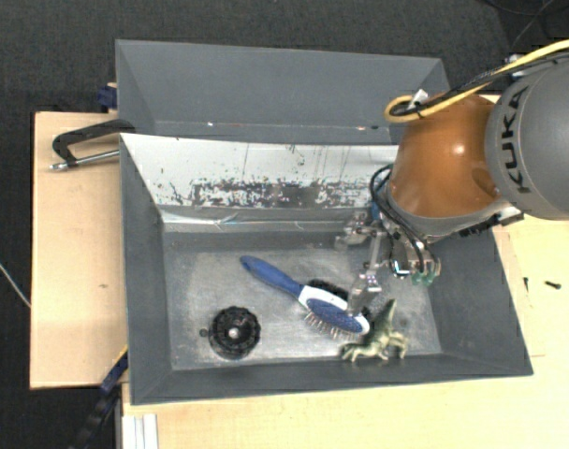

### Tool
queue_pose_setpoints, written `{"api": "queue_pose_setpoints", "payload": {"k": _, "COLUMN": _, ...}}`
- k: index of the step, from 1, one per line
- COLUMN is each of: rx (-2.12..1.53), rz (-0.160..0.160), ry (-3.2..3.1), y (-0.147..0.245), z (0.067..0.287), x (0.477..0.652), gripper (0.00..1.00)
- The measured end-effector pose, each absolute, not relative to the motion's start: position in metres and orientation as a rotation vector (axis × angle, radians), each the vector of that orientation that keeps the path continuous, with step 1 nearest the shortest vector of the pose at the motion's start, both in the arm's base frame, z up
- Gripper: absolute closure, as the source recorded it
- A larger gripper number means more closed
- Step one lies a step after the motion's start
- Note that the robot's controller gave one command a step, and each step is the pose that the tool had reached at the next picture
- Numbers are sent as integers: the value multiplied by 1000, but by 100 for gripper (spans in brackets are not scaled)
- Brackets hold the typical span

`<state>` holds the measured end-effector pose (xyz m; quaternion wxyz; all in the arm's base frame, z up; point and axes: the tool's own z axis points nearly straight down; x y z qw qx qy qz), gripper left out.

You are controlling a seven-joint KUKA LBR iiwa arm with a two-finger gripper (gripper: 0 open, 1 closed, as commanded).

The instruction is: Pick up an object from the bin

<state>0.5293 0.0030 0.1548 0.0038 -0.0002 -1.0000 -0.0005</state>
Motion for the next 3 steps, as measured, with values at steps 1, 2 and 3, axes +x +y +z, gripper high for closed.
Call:
{"api": "queue_pose_setpoints", "payload": {"k": 1, "rx": 255, "rz": -7, "ry": -3131, "y": 23, "z": 70, "x": 500, "gripper": 0}}
{"api": "queue_pose_setpoints", "payload": {"k": 2, "rx": 253, "rz": -3, "ry": -3143, "y": 21, "z": 73, "x": 503, "gripper": 100}}
{"api": "queue_pose_setpoints", "payload": {"k": 3, "rx": 775, "rz": 2, "ry": -3056, "y": 13, "z": 223, "x": 509, "gripper": 100}}
